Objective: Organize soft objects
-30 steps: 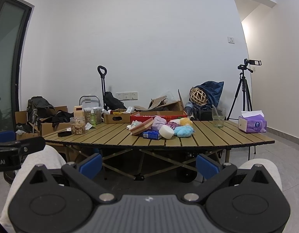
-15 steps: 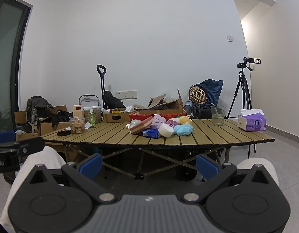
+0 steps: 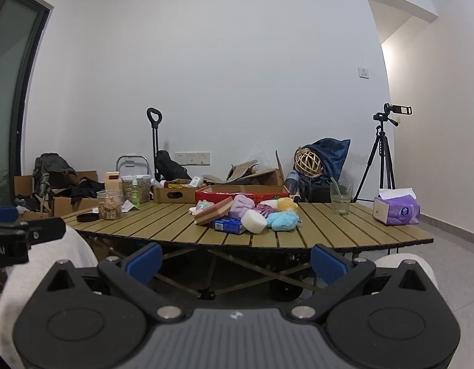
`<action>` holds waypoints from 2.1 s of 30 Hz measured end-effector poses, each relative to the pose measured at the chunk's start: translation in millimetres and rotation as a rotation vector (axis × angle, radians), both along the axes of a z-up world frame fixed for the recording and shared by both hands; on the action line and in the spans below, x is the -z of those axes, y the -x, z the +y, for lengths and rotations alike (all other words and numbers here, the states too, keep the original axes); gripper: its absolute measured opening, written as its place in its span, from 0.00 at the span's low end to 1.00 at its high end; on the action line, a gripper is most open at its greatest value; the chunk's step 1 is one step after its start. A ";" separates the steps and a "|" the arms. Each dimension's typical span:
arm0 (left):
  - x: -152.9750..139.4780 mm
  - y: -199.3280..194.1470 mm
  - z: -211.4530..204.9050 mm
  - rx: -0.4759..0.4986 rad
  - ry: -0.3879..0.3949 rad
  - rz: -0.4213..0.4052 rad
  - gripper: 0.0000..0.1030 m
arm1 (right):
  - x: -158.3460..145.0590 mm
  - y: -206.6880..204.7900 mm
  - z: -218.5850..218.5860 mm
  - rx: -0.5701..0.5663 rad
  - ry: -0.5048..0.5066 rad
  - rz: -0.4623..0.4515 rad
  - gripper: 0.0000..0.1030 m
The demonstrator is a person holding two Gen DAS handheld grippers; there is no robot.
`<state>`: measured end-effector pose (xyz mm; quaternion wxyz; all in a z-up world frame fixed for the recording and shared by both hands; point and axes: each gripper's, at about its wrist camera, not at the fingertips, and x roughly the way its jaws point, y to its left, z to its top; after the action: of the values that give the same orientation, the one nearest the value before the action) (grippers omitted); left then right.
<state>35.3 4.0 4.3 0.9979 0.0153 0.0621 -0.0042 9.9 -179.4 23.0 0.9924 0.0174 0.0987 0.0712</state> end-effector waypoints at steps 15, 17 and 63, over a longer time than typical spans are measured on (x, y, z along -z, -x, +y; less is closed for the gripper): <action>-7.7 -205.7 8.7 0.048 0.045 0.108 1.00 | 5.4 -195.9 -8.0 -0.142 -0.144 0.110 1.00; -7.8 -244.5 9.4 0.065 0.024 0.138 1.00 | 3.0 -230.7 -1.0 -0.147 -0.114 0.104 0.99; 47.2 -480.1 53.3 0.168 0.379 0.428 0.24 | 67.1 -502.3 47.6 -0.282 -0.259 0.393 0.26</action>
<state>515.4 57.4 -42.9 0.9434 -0.1672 0.2679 -0.1016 512.2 -131.8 -44.1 0.9240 0.1438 0.2810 0.2160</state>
